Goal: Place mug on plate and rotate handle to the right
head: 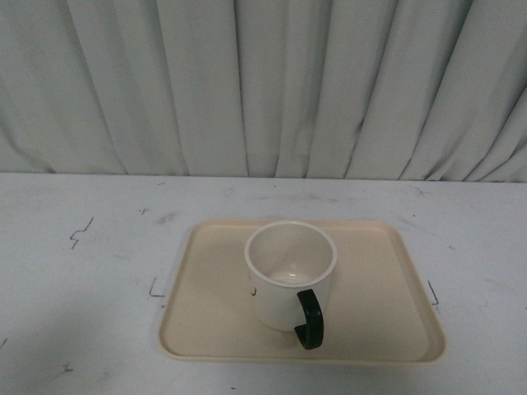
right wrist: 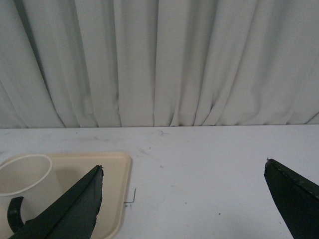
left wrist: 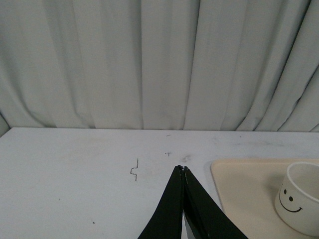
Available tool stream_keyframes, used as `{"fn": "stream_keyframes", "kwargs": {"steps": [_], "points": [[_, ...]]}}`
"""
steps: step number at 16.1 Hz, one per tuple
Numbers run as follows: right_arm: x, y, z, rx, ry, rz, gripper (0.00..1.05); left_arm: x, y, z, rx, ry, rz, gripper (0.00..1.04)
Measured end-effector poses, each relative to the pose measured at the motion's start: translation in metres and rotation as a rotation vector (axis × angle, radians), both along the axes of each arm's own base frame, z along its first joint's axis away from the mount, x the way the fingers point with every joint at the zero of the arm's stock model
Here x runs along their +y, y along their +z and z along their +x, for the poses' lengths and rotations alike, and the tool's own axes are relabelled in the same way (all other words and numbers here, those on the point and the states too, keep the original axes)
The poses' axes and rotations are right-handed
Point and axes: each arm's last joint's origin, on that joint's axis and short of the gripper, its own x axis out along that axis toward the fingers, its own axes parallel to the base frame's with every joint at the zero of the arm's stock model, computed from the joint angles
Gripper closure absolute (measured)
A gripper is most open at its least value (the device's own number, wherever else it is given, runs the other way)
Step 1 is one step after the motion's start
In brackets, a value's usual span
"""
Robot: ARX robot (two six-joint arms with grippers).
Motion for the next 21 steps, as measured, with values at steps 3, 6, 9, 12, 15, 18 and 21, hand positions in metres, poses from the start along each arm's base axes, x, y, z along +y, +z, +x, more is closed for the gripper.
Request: {"fn": "stream_keyframes", "kwargs": {"steps": [3,6,9,12,15,18,21], "points": [[0.0,0.0,0.0,0.0,0.0,0.0,0.06,0.0,0.0,-0.003,0.002,0.0,0.0,1.03],[0.0,0.0,0.0,0.0,0.0,0.0,0.06,0.0,-0.005,-0.009,0.045,0.0,0.0,1.03],[0.0,0.0,0.0,0.0,0.0,0.0,0.06,0.0,-0.003,-0.014,0.009,0.0,0.0,1.03],[0.0,-0.002,0.0,0.059,0.03,-0.022,0.06,0.0,-0.004,-0.014,0.015,0.0,0.0,0.76],[0.001,0.006,0.018,0.437,0.328,-0.142,0.06,0.0,-0.004,-0.014,0.013,0.002,0.0,0.51],[0.009,0.024,0.049,0.471,0.427,-0.2,0.06,0.0,-0.004,-0.014,0.014,0.0,0.002,0.28],[0.032,0.037,0.102,0.578,0.462,-0.232,0.06,0.0,-0.004,-0.014,0.013,0.0,0.004,0.06]]}}
